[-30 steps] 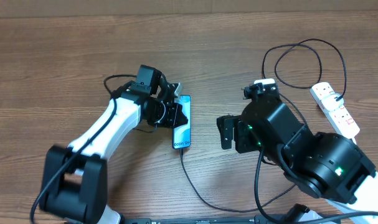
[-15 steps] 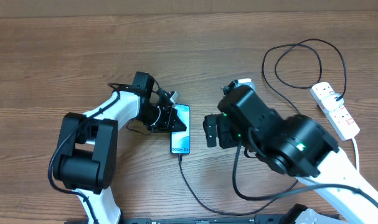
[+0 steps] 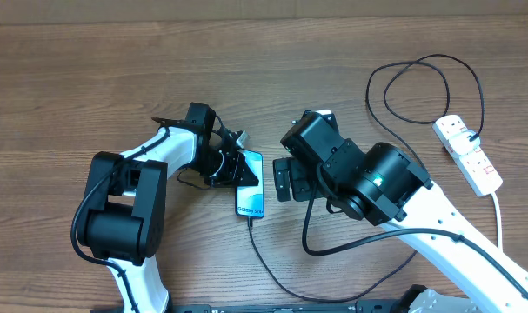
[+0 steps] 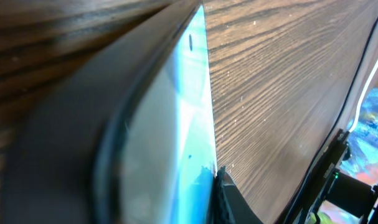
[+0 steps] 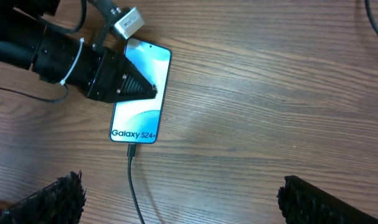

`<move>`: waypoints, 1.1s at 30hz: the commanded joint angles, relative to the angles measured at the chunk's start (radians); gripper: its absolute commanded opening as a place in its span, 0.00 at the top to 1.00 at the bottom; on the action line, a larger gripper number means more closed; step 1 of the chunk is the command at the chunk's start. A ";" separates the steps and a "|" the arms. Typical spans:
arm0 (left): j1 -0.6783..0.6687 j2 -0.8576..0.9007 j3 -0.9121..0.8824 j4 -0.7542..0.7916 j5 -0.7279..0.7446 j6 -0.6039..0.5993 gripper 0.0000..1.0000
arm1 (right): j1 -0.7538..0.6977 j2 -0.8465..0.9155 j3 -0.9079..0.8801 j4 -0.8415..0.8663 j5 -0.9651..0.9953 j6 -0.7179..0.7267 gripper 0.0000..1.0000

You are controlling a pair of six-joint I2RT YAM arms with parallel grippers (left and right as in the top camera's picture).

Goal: Plug charger to phone and switch on socket
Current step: 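Release the phone on the table with the left gripper and hold position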

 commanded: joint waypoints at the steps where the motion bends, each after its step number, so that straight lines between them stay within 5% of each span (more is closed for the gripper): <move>1: 0.002 0.021 0.011 0.005 -0.162 -0.021 0.86 | -0.003 -0.002 0.018 0.011 -0.040 0.008 0.00; 23: 0.002 0.021 0.011 0.003 -0.233 -0.127 0.64 | -0.003 -0.002 0.018 0.051 -0.091 0.008 0.00; 33: 0.002 0.021 0.011 -0.043 -0.277 -0.135 0.64 | -0.003 -0.002 0.018 0.051 -0.091 0.008 0.00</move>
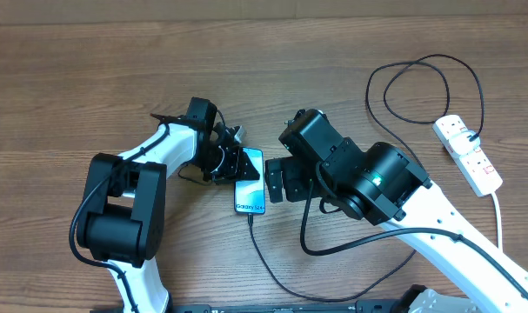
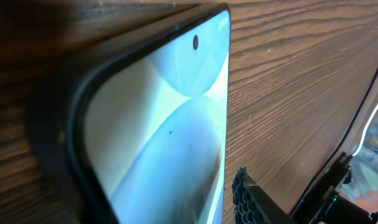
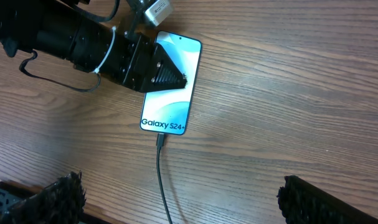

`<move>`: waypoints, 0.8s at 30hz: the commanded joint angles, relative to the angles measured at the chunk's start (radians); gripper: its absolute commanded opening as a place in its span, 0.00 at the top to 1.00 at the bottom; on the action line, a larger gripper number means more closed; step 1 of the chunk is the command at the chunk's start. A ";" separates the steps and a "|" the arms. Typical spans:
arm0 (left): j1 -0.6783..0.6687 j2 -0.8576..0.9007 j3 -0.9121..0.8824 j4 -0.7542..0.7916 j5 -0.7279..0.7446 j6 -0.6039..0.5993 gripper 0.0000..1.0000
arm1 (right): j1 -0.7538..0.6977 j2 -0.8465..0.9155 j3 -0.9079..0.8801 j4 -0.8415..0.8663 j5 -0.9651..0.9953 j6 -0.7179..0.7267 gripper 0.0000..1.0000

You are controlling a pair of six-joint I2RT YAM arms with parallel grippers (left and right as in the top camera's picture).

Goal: Plug charger to phone and switch on socket
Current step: 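Release the phone on the table with the left gripper and hold position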

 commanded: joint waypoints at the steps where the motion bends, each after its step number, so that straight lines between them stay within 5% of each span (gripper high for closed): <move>1: 0.005 0.030 -0.024 -0.026 -0.219 -0.019 0.64 | -0.003 -0.003 0.018 0.006 -0.001 0.007 0.00; 24: 0.005 0.030 -0.024 -0.055 -0.355 -0.049 0.62 | -0.003 -0.003 0.018 0.007 -0.001 0.007 0.00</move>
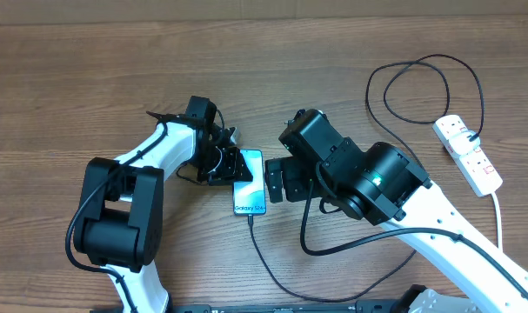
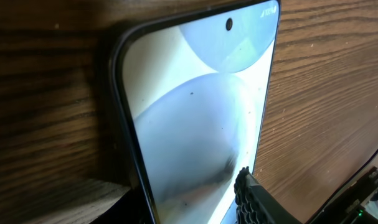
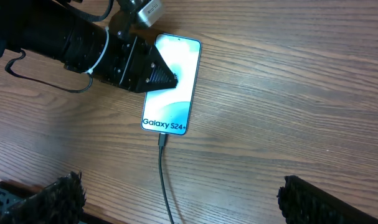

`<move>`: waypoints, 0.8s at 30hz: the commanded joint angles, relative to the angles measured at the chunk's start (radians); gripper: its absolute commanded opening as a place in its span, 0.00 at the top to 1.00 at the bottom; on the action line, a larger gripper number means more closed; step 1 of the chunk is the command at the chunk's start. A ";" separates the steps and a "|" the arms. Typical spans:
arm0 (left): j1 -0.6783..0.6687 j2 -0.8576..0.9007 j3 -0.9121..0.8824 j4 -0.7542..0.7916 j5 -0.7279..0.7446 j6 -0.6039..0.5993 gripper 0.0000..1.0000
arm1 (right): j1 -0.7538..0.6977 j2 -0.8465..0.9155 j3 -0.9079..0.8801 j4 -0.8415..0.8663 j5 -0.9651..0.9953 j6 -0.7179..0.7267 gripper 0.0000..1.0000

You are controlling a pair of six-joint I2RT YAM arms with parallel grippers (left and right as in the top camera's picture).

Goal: Plug charger to phone and switch on socket
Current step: 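Release the phone on the table with the left gripper and hold position, then lift both grippers away from the phone, left arm retreating toward its base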

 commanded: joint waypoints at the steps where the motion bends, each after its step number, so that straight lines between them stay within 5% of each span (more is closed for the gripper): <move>1: 0.007 0.057 -0.034 0.001 -0.241 -0.017 0.62 | -0.003 -0.003 0.018 0.008 0.001 0.007 0.00; 13: 0.008 0.057 -0.032 -0.017 -0.270 -0.023 0.64 | -0.003 -0.003 0.018 0.042 0.002 0.007 0.00; 20: 0.008 0.056 -0.030 -0.029 -0.297 -0.023 0.55 | -0.003 -0.003 0.018 0.075 0.014 0.112 0.00; 24: 0.008 0.055 0.009 -0.071 -0.310 -0.026 0.31 | -0.003 -0.003 0.018 0.077 0.079 0.347 0.00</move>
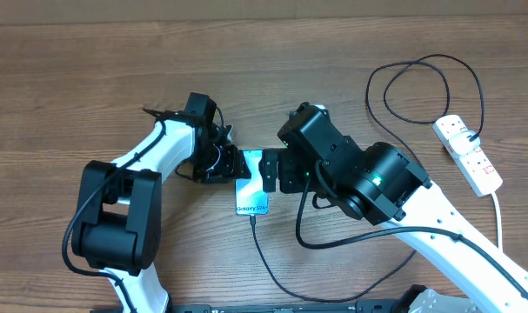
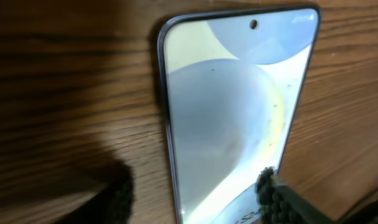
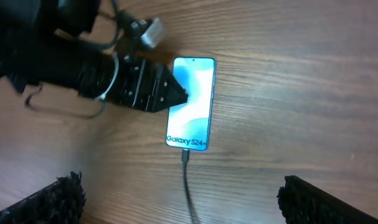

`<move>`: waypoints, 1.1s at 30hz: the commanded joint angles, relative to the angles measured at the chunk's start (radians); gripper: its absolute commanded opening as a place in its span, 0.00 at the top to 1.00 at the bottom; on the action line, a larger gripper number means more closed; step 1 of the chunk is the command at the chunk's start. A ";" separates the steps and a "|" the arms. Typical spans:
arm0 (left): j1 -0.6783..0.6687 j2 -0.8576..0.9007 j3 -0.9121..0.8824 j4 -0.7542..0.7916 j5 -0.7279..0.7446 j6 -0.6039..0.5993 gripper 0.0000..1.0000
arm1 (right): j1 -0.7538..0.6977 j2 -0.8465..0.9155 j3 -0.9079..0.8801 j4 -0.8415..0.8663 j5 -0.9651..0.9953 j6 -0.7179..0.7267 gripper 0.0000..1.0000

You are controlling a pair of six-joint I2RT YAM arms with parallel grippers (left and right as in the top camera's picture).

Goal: Plug charger to phone and switch on socket
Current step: 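Lift both grippers away from the phone, left arm retreating toward its base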

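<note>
The phone [image 1: 252,195] lies face up mid-table, its screen lit with "Galaxy S24+" at the near end [image 3: 190,102]. The black charger cable [image 1: 265,261] is plugged into that near end [image 3: 185,155]. My left gripper [image 1: 234,165] sits low at the phone's left edge; in the left wrist view it is open [image 2: 198,199], one fingertip [image 2: 119,198] on the wood and the other fingertip [image 2: 277,194] over the screen [image 2: 232,106]. My right gripper [image 1: 276,172] hovers open [image 3: 192,205] just right of the phone, holding nothing. The white socket strip [image 1: 469,155] lies far right.
The cable loops [image 1: 424,91] at the back right up to the plug in the strip [image 1: 463,136]. The strip's white lead [image 1: 497,217] runs toward the front edge. The right arm's bulky body [image 1: 381,183] spans the table's right half.
The right wrist camera has pulled back, so the phone looks smaller and farther. The left wrist view now faces the screen more squarely, with both fingertips showing apart. The phone has shifted very slightly.
First the left gripper lay tight against the phone's upper left edge with the cable plugged in, right gripper open nearby. Then the phone sat slightly more to the left and straighter. By now the left fingers stand apart over the phone and the right gripper has shifted back.
</note>
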 commanded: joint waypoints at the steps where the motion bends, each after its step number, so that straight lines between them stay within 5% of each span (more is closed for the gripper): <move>1: 0.007 0.073 -0.002 -0.038 -0.223 -0.005 0.25 | -0.003 -0.003 0.018 0.013 0.083 0.244 0.00; 5: 0.007 0.058 0.141 -0.154 -0.299 -0.005 0.04 | -0.003 -0.003 0.018 0.041 0.142 0.288 0.00; 8: 0.007 0.023 0.262 -0.240 -0.322 -0.005 0.01 | -0.004 -0.003 0.018 0.023 0.216 0.290 0.00; 21: -0.026 -0.444 0.404 -0.391 -0.421 -0.047 0.00 | -0.337 -0.012 0.018 -0.203 0.265 0.379 0.00; 33: -0.082 -0.979 0.404 -0.558 -0.648 -0.134 0.00 | -0.780 -0.019 0.018 -0.266 0.277 0.236 0.00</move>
